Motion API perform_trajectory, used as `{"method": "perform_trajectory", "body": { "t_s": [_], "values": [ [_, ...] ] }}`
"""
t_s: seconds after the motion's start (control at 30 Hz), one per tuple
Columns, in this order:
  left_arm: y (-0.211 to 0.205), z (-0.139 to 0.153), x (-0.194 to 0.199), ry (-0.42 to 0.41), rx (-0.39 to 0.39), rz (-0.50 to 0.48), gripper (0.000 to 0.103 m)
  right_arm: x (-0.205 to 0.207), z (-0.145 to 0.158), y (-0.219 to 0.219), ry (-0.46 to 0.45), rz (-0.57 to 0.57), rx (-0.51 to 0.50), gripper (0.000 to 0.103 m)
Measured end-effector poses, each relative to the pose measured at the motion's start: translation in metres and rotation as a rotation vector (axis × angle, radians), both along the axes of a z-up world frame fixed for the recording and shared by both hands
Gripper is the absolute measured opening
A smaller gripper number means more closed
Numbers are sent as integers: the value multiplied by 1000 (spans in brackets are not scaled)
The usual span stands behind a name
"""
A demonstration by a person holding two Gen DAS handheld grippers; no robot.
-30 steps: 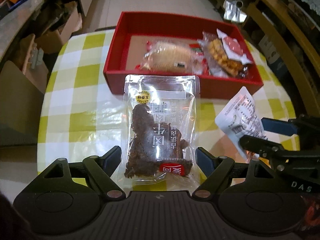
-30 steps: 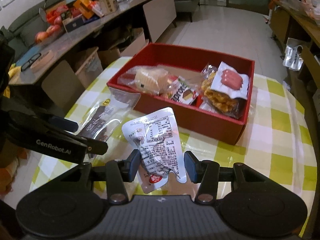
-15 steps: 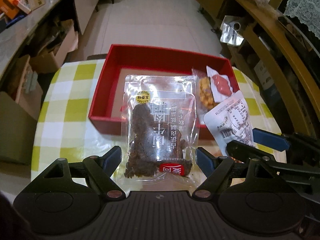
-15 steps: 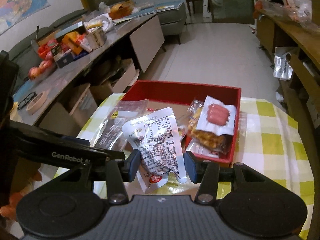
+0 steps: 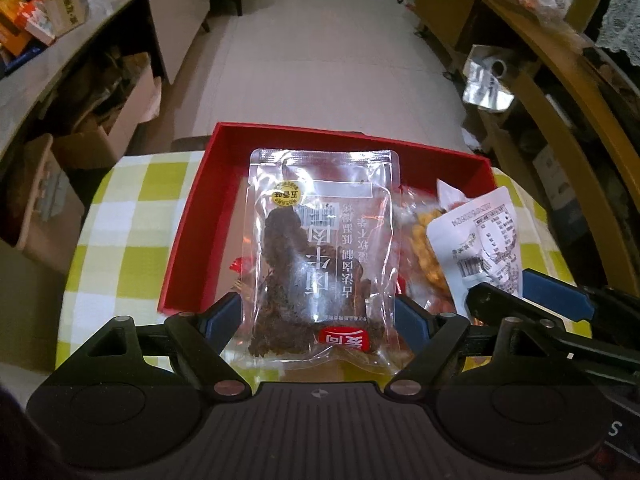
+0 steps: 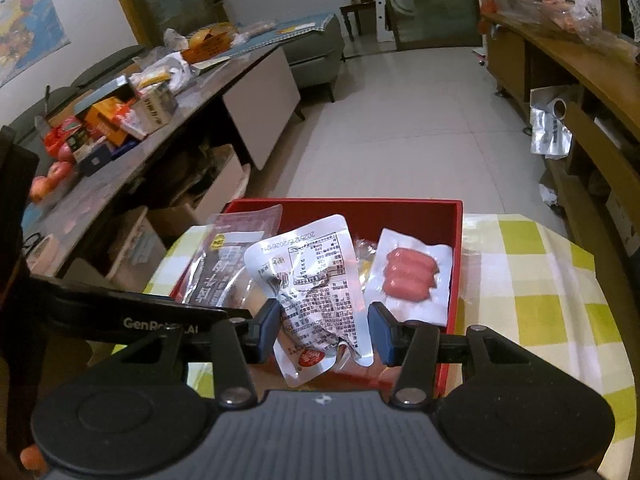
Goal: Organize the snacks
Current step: 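Lower the jerky bag and white packet into the tray with both tools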
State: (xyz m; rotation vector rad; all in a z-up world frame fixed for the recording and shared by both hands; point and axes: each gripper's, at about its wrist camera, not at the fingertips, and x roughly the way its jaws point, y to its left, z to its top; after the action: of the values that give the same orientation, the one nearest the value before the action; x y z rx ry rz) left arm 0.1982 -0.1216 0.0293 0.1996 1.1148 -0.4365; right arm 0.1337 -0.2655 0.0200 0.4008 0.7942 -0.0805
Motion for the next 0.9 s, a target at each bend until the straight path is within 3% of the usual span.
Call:
{"method": "perform_trajectory", "body": {
  "t_s": [0.1, 0.23, 0.4, 0.77, 0.9],
  "values": [
    [-8, -7, 10, -19, 27, 15, 86, 12, -11, -8, 4, -15, 13, 55],
    [-14, -22, 26, 17, 26, 31, 86, 25, -23, -14, 21, -25, 10, 55],
    [-20, -36, 30, 9, 94, 40, 89, 33, -36, -13, 55, -13, -2, 56],
    [-22, -31, 24, -25, 153, 40, 92, 32, -33, -9, 69, -27, -58, 58],
    [-17, -27, 22, -17, 139, 44, 92, 30, -29, -7, 69, -33, -70, 60]
  ]
}}
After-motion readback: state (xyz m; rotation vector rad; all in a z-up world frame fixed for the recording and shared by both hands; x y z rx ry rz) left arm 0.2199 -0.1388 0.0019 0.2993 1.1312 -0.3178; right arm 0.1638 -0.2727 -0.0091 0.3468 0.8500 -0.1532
